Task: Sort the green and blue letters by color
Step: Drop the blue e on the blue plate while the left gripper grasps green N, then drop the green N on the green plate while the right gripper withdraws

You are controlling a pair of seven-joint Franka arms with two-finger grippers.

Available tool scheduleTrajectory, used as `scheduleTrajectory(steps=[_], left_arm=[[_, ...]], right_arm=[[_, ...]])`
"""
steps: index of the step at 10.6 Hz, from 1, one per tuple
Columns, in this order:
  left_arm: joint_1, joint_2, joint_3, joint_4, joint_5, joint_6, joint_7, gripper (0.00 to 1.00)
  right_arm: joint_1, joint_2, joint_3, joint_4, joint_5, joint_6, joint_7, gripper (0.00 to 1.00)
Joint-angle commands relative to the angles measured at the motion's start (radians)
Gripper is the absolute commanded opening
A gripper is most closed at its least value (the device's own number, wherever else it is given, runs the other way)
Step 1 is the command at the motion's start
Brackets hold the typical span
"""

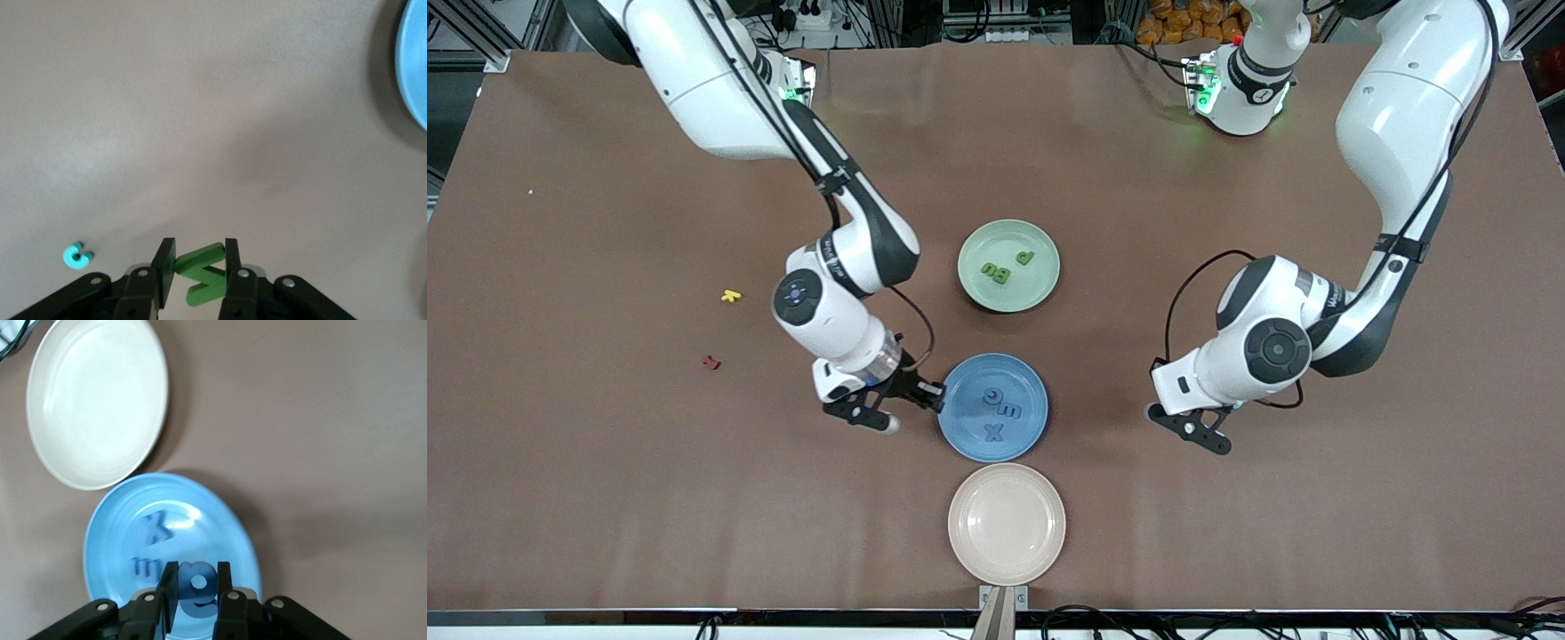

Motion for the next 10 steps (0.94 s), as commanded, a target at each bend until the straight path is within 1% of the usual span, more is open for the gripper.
scheduleTrajectory(steps=[1, 2, 3, 4, 5, 6, 8, 9, 10], left_arm=[[0.068, -0.128, -0.045, -0.192, -0.081, 0.011, -0.122, 0.00], [0.104, -0.155, -0.074, -0.251, -0.082, 0.037, -0.131, 0.00], [0.146, -0.177, -0.109, -0.329, -0.084, 0.095, -0.151, 0.00], [0.191, -0.192, -0.143, -0.413, -0.085, 0.188, -0.174, 0.00], [0.232, -0.197, -0.178, -0.482, -0.087, 0.265, -0.192, 0.00], [0.252, -0.196, -0.208, -0.513, -0.085, 0.296, -0.218, 0.00], [0.244, -0.196, -0.260, -0.524, -0.085, 0.299, -0.342, 0.00], [0.228, -0.193, -0.286, -0.524, -0.084, 0.299, -0.423, 0.00], [0.192, -0.193, -0.292, -0.524, -0.082, 0.301, -0.500, 0.00]], right_arm=[[0.047, 0.098, -0.002, 0.067, 0.022, 0.117, 0.010, 0.11], [0.050, 0.111, 0.015, 0.068, 0.022, 0.140, 0.011, 0.20], [0.050, 0.112, 0.026, 0.068, 0.022, 0.139, 0.025, 0.48], [0.050, 0.109, 0.032, 0.067, 0.020, 0.134, 0.069, 0.99], [0.051, 0.105, 0.040, 0.067, 0.022, 0.131, 0.085, 1.00], [0.048, 0.099, 0.040, 0.065, 0.022, 0.130, 0.086, 1.00], [0.032, 0.079, 0.040, 0.055, 0.017, 0.099, 0.079, 1.00], [0.010, 0.063, 0.040, 0.053, 0.009, 0.038, 0.073, 1.00], [-0.011, 0.044, 0.040, 0.048, 0.003, -0.003, 0.054, 1.00]])
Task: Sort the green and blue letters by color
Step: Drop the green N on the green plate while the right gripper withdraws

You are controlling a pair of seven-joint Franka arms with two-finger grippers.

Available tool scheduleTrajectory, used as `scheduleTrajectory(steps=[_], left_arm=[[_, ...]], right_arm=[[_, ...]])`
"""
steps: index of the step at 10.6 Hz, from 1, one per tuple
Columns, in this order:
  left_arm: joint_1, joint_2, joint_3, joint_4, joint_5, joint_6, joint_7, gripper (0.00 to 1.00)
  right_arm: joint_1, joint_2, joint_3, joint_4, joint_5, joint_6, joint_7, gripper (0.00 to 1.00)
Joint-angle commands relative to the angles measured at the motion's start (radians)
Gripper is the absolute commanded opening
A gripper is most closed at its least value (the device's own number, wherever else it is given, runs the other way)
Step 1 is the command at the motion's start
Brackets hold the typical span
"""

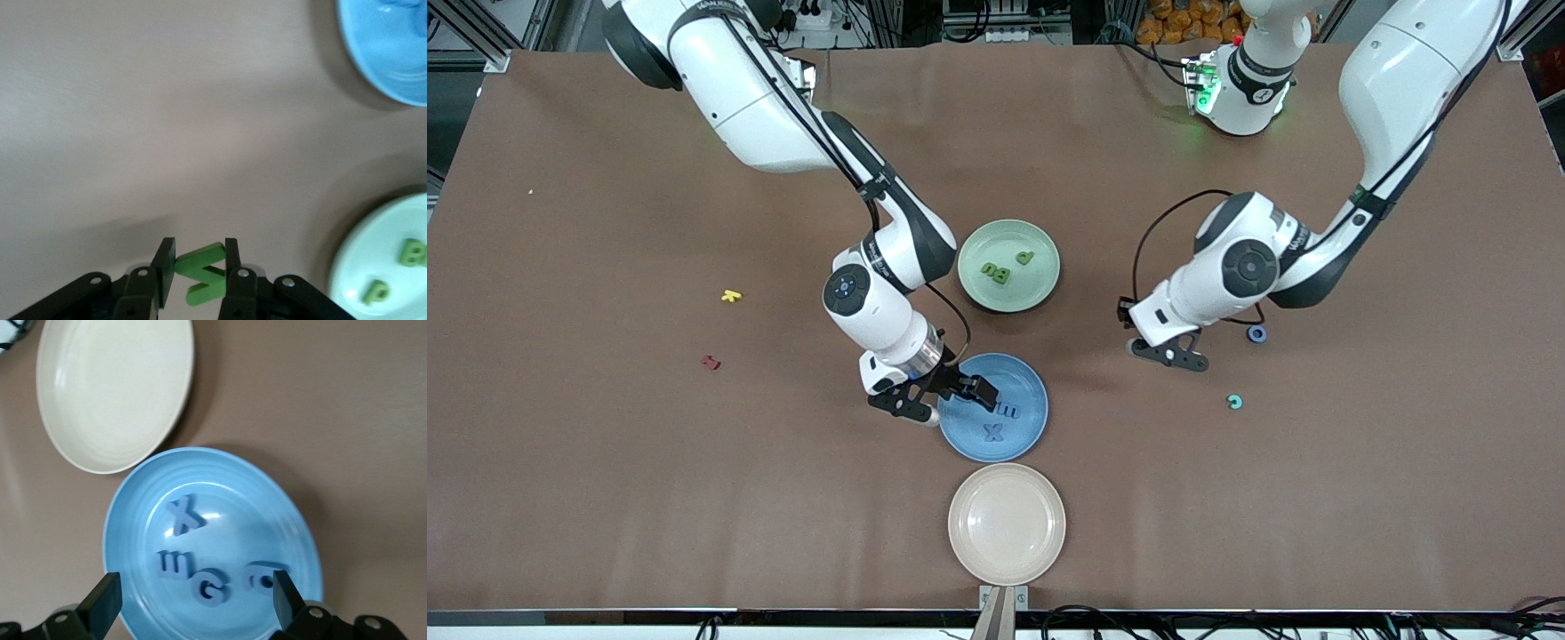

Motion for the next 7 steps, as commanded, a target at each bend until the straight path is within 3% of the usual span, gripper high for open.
scheduleTrajectory(steps=[1, 3, 7], left_arm=[[-0.090, -0.047, -0.033, -0.033, -0.017, 0.014, -0.218, 0.00], [-0.205, -0.045, -0.031, -0.031, -0.001, 0.040, -0.370, 0.00], [-0.373, -0.021, -0.027, -0.022, 0.163, 0.046, -0.709, 0.00]], right_arm=[[-0.069, -0.067, 0.007, -0.030, 0.000, -0.127, -0.055, 1.00], [-0.127, -0.122, 0.003, -0.113, -0.002, -0.138, -0.156, 1.00], [-0.242, -0.220, -0.030, -0.267, -0.002, -0.162, -0.329, 1.00]])
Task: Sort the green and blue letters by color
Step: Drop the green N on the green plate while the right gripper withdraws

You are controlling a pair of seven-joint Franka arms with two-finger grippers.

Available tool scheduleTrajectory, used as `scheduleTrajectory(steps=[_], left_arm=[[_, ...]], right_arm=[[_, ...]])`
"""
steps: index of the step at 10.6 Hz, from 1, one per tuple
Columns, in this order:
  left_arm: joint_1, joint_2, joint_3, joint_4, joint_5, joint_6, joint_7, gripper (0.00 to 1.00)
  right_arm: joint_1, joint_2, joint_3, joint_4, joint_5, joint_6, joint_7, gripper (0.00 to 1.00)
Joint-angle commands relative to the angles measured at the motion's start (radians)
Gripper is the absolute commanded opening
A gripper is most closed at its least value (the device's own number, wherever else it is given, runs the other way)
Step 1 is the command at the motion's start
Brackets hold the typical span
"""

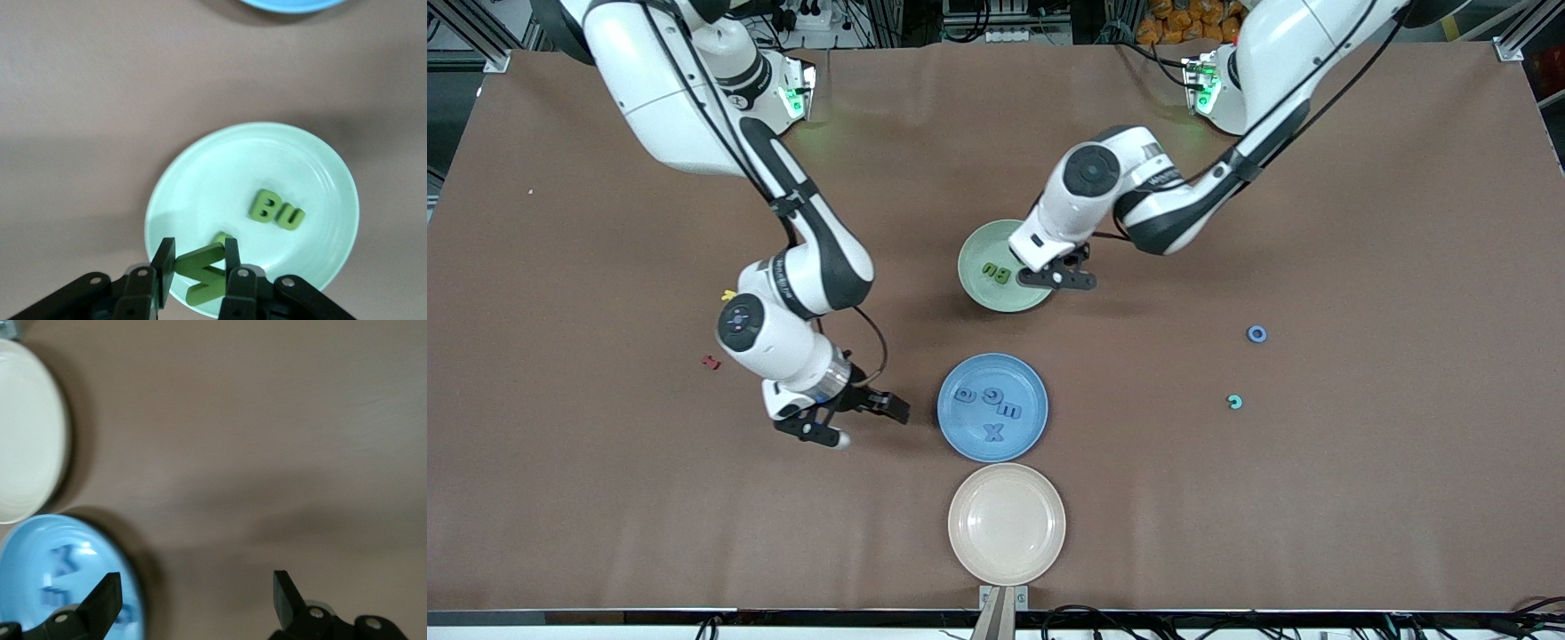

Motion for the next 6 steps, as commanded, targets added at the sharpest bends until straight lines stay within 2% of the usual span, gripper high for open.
scheduleTrajectory(steps=[1, 3, 4, 5, 6], left_arm=[[-0.086, 0.000, 0.016, -0.012, 0.094, 0.017, -0.181, 0.00], [-0.116, 0.031, 0.018, -0.009, 0.130, 0.035, -0.241, 0.00], [-0.124, 0.043, 0.021, -0.005, 0.137, 0.038, -0.275, 0.00], [-0.124, 0.046, 0.034, 0.011, 0.137, 0.038, -0.284, 0.58], [-0.124, 0.042, 0.037, 0.014, 0.139, 0.038, -0.284, 1.00]], right_arm=[[-0.075, -0.119, -0.044, -0.168, 0.001, -0.034, -0.154, 1.00], [-0.107, -0.159, -0.113, -0.214, 0.001, -0.067, -0.280, 1.00], [-0.117, -0.176, -0.168, -0.220, 0.001, -0.108, -0.344, 1.00], [-0.126, -0.191, -0.213, -0.219, 0.001, -0.145, -0.407, 1.00], [-0.141, -0.213, -0.248, -0.219, 0.001, -0.162, -0.470, 1.00]])
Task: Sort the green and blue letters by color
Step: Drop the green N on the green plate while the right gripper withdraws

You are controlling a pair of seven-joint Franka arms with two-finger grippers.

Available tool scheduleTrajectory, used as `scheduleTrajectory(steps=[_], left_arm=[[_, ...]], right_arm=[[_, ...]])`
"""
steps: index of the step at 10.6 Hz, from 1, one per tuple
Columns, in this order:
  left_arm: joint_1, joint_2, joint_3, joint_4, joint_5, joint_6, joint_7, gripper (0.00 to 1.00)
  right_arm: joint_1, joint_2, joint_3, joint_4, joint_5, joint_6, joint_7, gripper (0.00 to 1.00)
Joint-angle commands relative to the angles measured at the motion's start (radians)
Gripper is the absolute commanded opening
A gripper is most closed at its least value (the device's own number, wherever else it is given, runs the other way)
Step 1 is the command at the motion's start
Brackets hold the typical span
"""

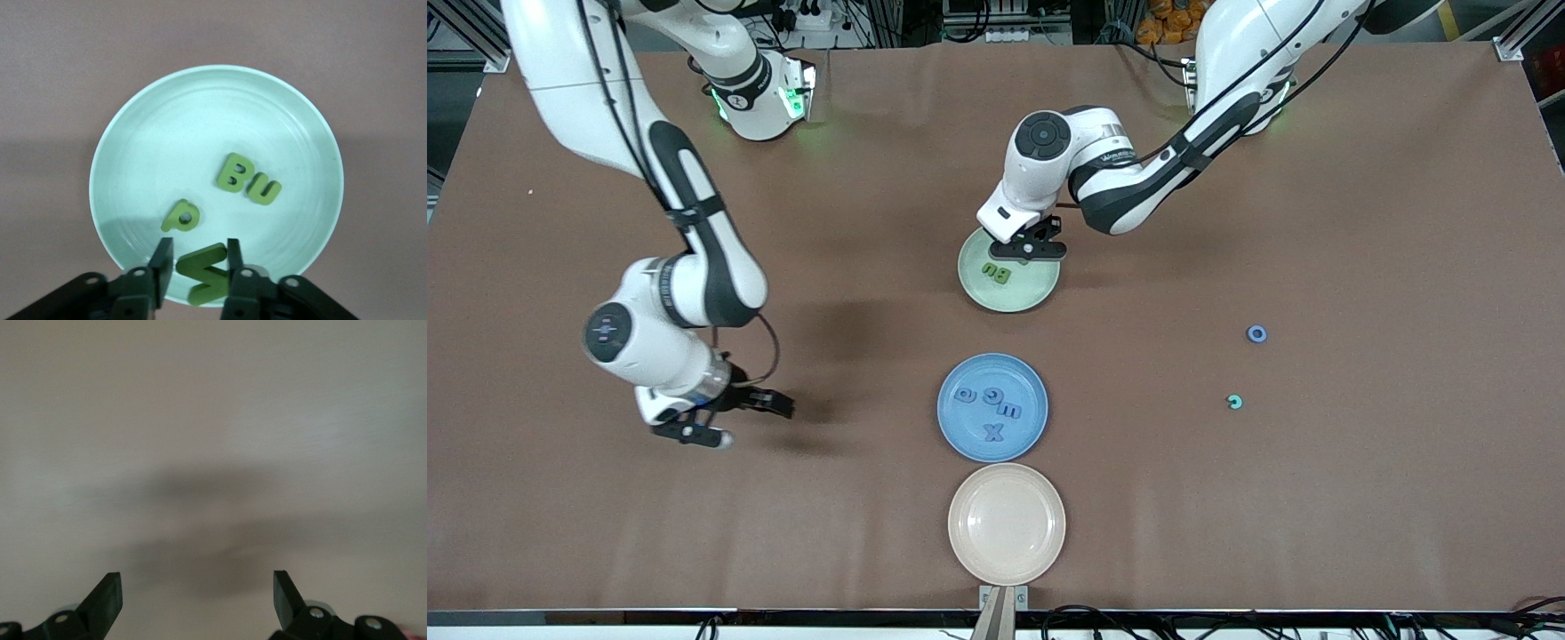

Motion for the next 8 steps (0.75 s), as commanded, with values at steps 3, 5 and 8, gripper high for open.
scheduleTrajectory(steps=[3, 5, 8], left_arm=[[0.004, -0.039, 0.018, 0.100, 0.040, -0.032, -0.031, 1.00], [0.036, -0.112, 0.020, 0.178, 0.054, -0.139, -0.013, 1.00], [0.126, -0.200, -0.005, 0.330, -0.019, -0.334, 0.211, 1.00]], right_arm=[[-0.033, -0.175, -0.132, -0.049, -0.065, -0.089, -0.218, 1.00], [-0.033, -0.232, -0.136, -0.036, -0.184, -0.118, -0.212, 1.00], [-0.031, -0.305, -0.145, 0.095, -0.320, -0.364, -0.212, 1.00]])
